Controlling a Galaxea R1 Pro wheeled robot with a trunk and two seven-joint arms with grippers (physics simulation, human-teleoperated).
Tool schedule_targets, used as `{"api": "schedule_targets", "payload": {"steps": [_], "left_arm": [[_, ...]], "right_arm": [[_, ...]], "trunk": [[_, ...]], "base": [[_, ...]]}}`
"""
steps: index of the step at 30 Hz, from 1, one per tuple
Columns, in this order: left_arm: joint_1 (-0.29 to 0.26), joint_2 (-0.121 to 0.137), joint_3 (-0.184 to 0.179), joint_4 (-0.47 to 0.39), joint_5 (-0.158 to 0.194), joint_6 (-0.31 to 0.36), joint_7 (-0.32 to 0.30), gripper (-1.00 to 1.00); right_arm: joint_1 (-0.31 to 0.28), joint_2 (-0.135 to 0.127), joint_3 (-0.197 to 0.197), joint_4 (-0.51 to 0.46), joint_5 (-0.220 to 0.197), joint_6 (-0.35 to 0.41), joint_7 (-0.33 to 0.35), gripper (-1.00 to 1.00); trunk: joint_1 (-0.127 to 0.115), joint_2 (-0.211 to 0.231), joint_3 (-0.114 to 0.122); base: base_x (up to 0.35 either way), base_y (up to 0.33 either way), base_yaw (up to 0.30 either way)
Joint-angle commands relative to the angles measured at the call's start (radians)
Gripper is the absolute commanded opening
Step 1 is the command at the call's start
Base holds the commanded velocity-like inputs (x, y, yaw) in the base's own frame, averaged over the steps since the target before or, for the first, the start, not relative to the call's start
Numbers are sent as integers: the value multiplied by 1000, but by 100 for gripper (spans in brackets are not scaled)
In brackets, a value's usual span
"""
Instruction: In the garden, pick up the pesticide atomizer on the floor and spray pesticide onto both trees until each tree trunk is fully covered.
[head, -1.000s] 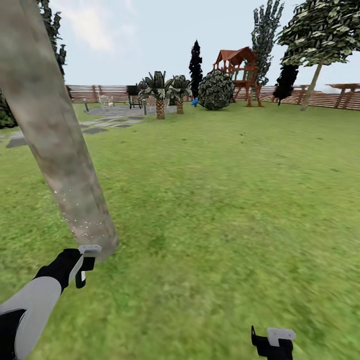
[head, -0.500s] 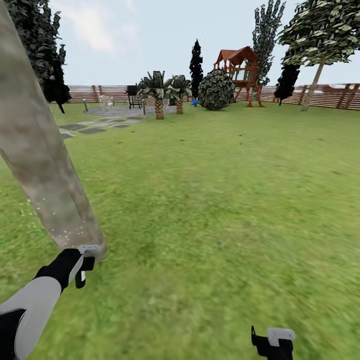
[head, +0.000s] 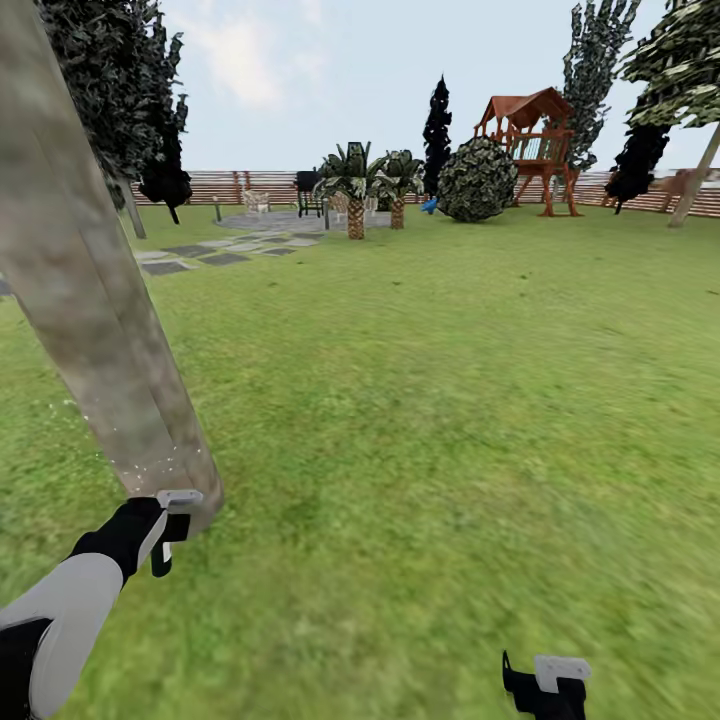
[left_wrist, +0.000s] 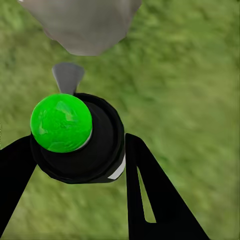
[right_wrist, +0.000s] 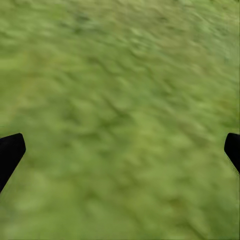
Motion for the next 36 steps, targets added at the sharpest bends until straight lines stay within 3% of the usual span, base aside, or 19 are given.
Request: {"api": "schedule_targets", "payload": {"steps": [1, 10, 25, 36], "left_arm": [[-1, -1, 6, -1, -6, 4, 0, -100], [-1, -1, 6, -1, -7, 4, 1, -100], [-1, -1, 8, -3, -4, 3, 3, -100], [-1, -11, 15, -12, 39, 2, 7, -100]], "right_arm": [[0, 0, -7, 1, 11, -2, -4, 100], [0, 0, -7, 1, 11, -2, -4, 100], [0, 0, -8, 1, 11, -2, -4, 100], [0, -1, -9, 0, 11, -2, -4, 100]], "trunk": [[0, 0, -1], [0, 0, -1], [0, 0, -1], [0, 0, -1]], "base": [[231, -204, 253], [199, -221, 60], [160, -243, 266], [57, -270, 277]]}}
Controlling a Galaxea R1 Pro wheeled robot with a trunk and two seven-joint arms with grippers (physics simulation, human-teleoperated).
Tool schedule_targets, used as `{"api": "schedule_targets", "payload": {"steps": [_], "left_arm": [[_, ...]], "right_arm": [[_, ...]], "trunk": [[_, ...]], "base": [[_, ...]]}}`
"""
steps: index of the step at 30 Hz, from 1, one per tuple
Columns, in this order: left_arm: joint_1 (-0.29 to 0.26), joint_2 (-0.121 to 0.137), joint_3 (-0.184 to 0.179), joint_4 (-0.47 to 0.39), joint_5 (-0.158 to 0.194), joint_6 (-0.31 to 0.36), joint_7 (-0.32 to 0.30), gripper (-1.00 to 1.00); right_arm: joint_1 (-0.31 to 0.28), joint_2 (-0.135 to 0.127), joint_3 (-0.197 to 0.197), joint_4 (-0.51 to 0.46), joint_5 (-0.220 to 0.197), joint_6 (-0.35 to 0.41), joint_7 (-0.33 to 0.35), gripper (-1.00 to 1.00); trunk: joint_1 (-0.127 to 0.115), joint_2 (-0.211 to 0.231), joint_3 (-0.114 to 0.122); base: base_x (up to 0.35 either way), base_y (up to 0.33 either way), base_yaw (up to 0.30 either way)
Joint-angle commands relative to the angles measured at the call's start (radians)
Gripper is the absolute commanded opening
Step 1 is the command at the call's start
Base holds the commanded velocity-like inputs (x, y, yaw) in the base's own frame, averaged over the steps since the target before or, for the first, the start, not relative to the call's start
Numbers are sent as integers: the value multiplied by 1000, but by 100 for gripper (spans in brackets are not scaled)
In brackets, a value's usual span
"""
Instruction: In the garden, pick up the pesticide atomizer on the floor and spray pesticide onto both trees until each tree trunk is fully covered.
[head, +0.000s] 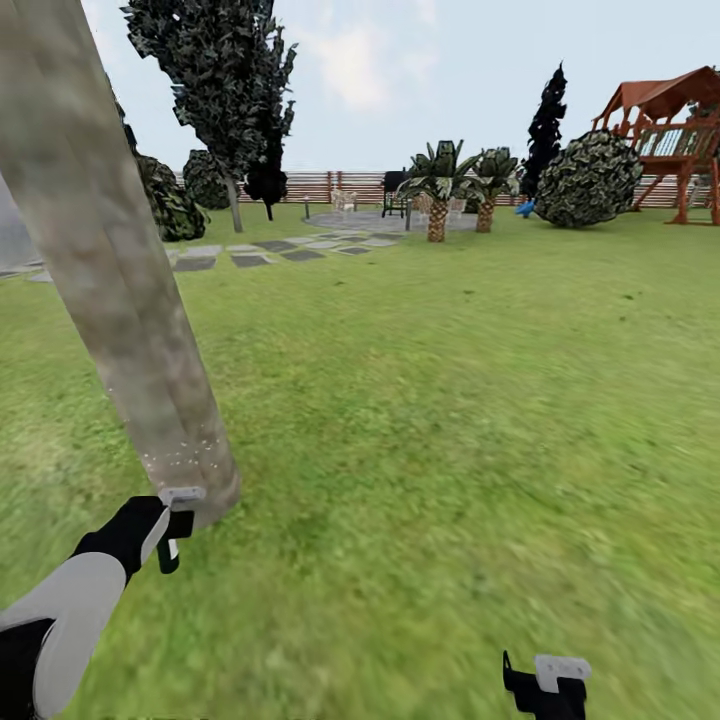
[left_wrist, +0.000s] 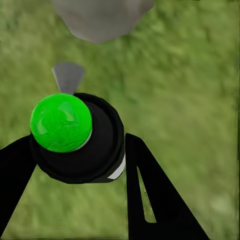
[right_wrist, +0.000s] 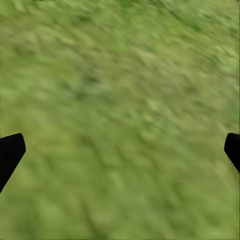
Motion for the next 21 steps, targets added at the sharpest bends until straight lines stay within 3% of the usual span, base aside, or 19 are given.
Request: {"api": "schedule_targets", "payload": {"steps": [1, 8, 19, 21], "left_arm": [[-1, -1, 8, -1, -7, 4, -2, -100], [-1, -2, 7, -2, 25, 2, 1, -100], [-16, 7, -1, -24, 23, 17, -18, -100], [-26, -2, -6, -46, 19, 19, -21, -100]], "right_arm": [[0, 0, -7, 1, 11, -2, -4, 100], [0, -1, -7, 0, 11, -2, -4, 100], [0, -1, -7, 0, 11, -2, -4, 100], [0, -1, -7, 1, 11, -2, -4, 100]], "trunk": [[0, 0, -1], [0, 0, -1], [0, 0, -1], [0, 0, -1]], "base": [[105, -275, 276], [183, -224, 276], [20, -14, 269], [0, 0, 48]]}}
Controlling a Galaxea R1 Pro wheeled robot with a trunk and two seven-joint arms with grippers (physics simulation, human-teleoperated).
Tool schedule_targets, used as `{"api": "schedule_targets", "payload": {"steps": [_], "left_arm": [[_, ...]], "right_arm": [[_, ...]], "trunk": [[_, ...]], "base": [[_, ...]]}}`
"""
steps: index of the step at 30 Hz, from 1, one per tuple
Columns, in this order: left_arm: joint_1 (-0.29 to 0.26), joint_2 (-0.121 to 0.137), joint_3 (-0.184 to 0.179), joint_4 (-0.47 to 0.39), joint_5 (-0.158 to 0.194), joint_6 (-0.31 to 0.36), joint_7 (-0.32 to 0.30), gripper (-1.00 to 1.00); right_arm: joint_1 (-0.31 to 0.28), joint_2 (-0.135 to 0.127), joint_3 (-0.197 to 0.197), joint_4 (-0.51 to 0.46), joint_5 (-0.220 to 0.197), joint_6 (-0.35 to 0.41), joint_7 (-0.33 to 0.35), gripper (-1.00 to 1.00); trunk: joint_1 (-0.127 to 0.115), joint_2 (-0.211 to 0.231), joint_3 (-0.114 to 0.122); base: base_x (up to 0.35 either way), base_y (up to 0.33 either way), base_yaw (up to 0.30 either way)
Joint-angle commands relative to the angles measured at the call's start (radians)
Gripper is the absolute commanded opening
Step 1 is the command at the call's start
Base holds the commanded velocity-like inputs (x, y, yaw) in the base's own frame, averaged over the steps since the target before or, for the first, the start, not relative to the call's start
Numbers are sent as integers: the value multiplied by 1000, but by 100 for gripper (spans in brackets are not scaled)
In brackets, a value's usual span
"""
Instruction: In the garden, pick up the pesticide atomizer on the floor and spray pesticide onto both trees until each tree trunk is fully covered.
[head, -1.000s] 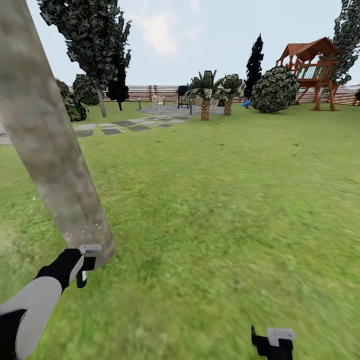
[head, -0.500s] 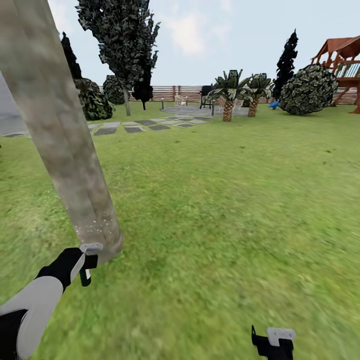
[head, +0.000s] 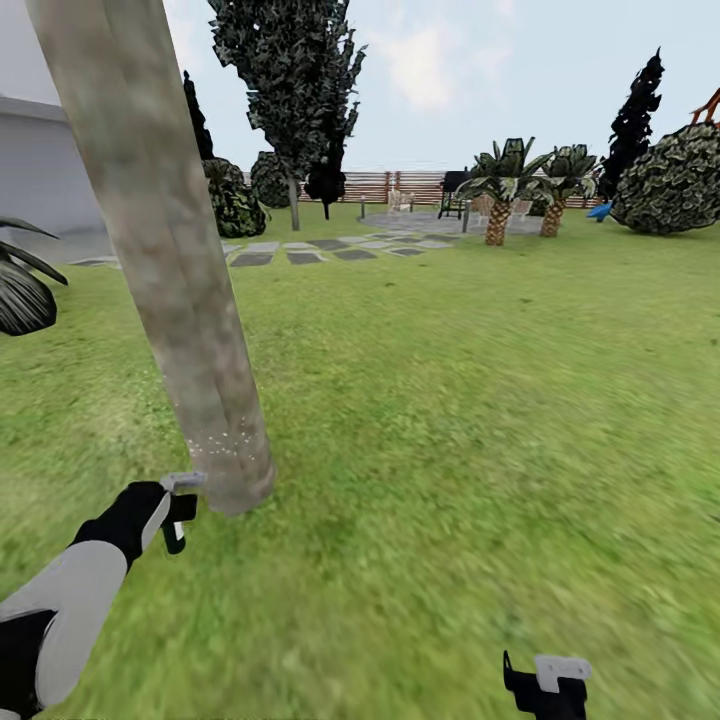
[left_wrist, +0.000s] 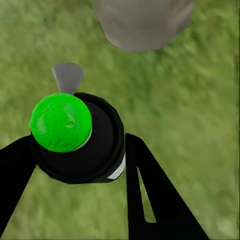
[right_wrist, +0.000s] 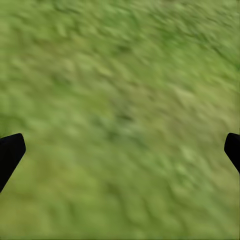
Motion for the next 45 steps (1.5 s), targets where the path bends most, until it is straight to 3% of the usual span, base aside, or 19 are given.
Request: {"api": "schedule_targets", "payload": {"steps": [1, 3, 6, 10, 12, 13, 16, 18, 20, 22, 24, 30, 35, 37, 41, 43, 45], "left_arm": [[-23, -3, 5, -7, -14, 7, -36, -100], [-55, 2, 4, -9, -19, 49, -95, -100], [-75, 16, -4, -14, -36, 101, -117, -100], [-78, 90, -10, -16, -52, 110, -155, -100], [-77, 90, -29, -16, -56, 110, -214, -100], [-77, 83, -57, -16, -55, 113, -228, -100], [-86, 20, -117, -19, -51, 124, -242, -100], [-112, 19, -123, -22, -48, 134, -243, -100], [-129, 37, -123, -25, -52, 160, -244, -100], [-136, 86, -124, -35, -49, 175, -245, -100], [-136, 99, -126, -39, -49, 178, -245, -100], [-149, 94, -126, -51, -48, 183, -245, -100], [-161, 104, -129, -180, -54, 314, -342, -100], [-161, 120, -129, -259, -59, 360, -366, -100], [-159, 184, -129, -279, -56, 372, -373, -100], [-154, 185, -143, -283, -55, 372, -373, -100], [-157, 169, -203, -285, -51, 373, -383, -100]], "right_arm": [[-1, -1, -7, 1, 11, -2, -4, 100], [-1, -1, -7, 1, 11, -2, -4, 100], [-1, -1, -7, 1, 11, -2, -4, 100], [-1, -1, -7, 1, 11, -2, -4, 100], [-1, -1, -7, 1, 11, -3, -4, 100], [-1, -1, -7, 1, 11, -3, -4, 100], [-1, -1, -7, 1, 11, -3, -4, 100], [-1, -1, -7, 1, 11, -2, -4, 100], [-1, -1, -7, 1, 11, -2, -4, 100], [-1, -1, -7, 1, 11, -2, -4, 100], [-1, -1, -7, 1, 11, -2, -4, 100], [-1, -1, -7, 1, 11, -2, -4, 100], [-1, -1, -7, 1, 11, -2, -4, 100], [-1, -1, -7, 1, 11, -2, -4, 100], [-1, -1, -7, 1, 11, -2, -4, 100], [-1, -1, -7, 1, 11, -2, -4, 100], [-1, -1, -7, 1, 11, -2, -4, 100]], "trunk": [[0, 0, -1], [0, 0, -1], [0, 0, -1], [0, 0, -1], [0, 0, -1], [0, 0, -1], [0, 0, -1], [0, 0, -1], [0, 0, -1], [0, 0, -1], [0, 0, -1], [0, 0, -1], [0, 0, -1], [0, 0, -1], [0, 0, -1], [0, 0, -1], [0, 0, -1]], "base": [[0, 0, 7], [0, 0, 2], [0, 0, 0], [0, 0, 0], [0, 0, 0], [0, 0, 0], [0, 0, 0], [0, 0, 0], [0, 0, 0], [0, 0, 0], [31, 0, 0], [266, 36, 0], [33, 6, 0], [3, 0, 0], [0, 0, 0], [0, 0, 0], [0, 0, 0]]}}
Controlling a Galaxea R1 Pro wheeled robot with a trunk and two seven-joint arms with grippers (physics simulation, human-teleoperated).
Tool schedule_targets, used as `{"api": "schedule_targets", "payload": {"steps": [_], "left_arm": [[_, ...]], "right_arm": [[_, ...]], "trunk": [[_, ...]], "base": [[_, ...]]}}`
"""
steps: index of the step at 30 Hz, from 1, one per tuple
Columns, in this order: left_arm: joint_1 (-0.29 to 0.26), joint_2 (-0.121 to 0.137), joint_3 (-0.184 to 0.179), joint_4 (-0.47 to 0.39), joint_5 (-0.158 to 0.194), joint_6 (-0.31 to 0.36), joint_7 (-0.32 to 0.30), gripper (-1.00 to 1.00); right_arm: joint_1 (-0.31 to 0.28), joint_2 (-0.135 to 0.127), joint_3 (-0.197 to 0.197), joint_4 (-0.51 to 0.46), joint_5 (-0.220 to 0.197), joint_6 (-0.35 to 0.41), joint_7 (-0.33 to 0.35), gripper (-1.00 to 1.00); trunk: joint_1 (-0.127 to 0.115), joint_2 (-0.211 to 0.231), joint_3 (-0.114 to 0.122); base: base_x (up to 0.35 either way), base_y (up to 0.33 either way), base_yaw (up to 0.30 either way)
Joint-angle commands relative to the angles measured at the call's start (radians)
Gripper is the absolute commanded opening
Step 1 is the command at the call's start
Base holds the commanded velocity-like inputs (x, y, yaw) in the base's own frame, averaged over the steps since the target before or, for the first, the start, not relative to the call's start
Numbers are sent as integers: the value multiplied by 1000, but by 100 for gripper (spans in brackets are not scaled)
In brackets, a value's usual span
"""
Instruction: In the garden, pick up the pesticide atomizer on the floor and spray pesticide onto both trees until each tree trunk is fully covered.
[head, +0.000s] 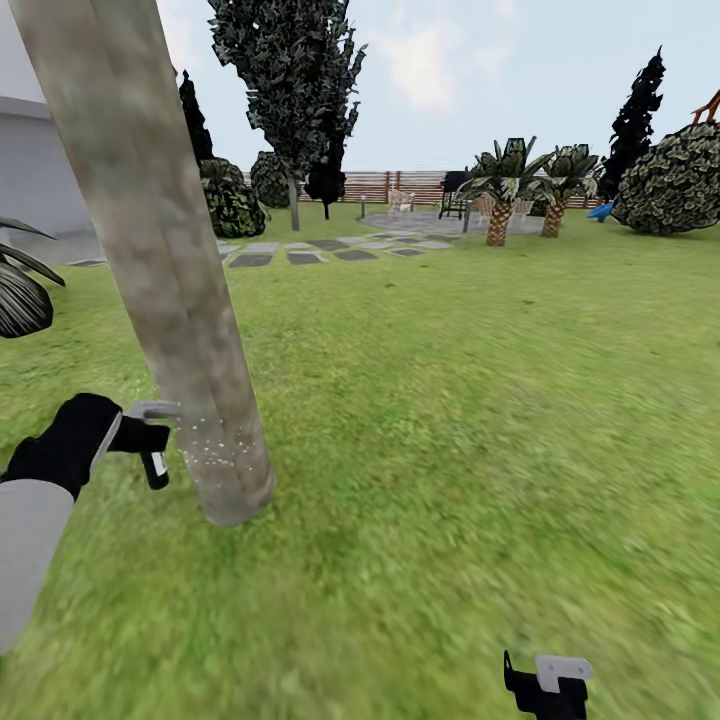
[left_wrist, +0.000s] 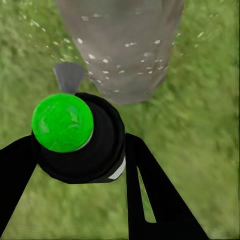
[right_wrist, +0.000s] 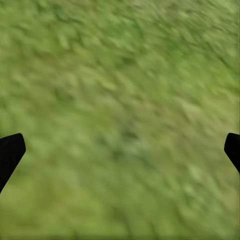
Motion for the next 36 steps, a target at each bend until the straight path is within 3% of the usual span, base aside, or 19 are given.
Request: {"api": "schedule_targets", "payload": {"steps": [1, 5, 11, 14, 36], "left_arm": [[-4, -23, -33, -1, -17, 1, -28, -100], [-13, -45, -47, -2, -15, 9, -53, -100], [-46, 24, -47, -2, -22, 45, -83, -100], [-45, 29, -48, -2, -27, 46, -84, -100], [-46, 24, -51, -35, -25, 49, -84, -100]], "right_arm": [[-1, 0, -7, 1, 11, -3, -4, 100], [-1, 0, -7, 1, 11, -3, -4, 100], [-1, 0, -7, 1, 11, -3, -4, 100], [-1, 0, -7, 1, 11, -3, -4, 100], [-1, -1, -7, 1, 11, -3, -4, 100]], "trunk": [[0, 0, -1], [0, 0, -1], [0, 0, -1], [0, 0, -1], [0, 0, -1]], "base": [[0, 0, 0], [0, 0, 0], [0, 0, 0], [0, 0, 0], [26, -257, 0]]}}
